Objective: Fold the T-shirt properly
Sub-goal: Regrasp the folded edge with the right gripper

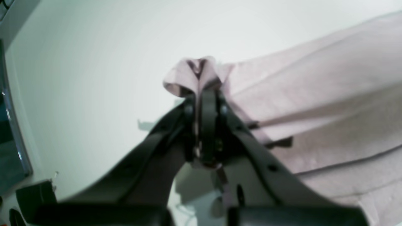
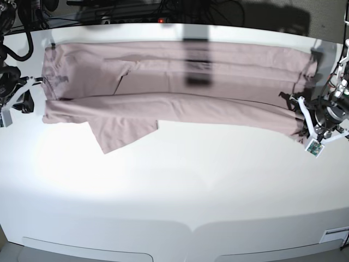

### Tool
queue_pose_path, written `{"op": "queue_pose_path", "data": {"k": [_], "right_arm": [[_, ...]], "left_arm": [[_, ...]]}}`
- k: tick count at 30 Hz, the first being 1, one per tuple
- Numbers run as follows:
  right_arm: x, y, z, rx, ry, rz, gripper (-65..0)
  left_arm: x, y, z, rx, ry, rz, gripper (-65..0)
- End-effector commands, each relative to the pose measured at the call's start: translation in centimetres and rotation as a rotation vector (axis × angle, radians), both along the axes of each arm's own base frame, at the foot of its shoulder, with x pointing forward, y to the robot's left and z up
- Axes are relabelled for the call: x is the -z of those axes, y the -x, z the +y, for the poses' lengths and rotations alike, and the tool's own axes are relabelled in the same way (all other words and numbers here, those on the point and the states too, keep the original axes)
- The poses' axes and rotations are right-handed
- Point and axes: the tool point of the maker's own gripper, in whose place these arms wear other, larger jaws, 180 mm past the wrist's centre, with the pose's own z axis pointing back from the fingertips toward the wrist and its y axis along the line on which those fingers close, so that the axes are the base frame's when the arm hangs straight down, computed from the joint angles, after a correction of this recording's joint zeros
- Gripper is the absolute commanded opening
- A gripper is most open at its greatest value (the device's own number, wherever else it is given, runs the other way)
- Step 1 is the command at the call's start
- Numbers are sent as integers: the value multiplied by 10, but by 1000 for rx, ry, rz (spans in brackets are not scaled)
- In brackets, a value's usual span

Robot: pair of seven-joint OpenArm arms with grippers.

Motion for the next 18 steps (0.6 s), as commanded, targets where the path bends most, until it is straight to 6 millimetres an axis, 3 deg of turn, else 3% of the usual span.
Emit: {"op": "queue_pose_path", "data": {"k": [1,18], "right_arm": [[-14,-7,-3,-13,22,-39,-650],[11,17,11,2,-50,17,-650]], "left_arm": [[-16,-10,6,-3,-11,-52,-650],[-20,-3,-7,7,25,-17,-650]]}}
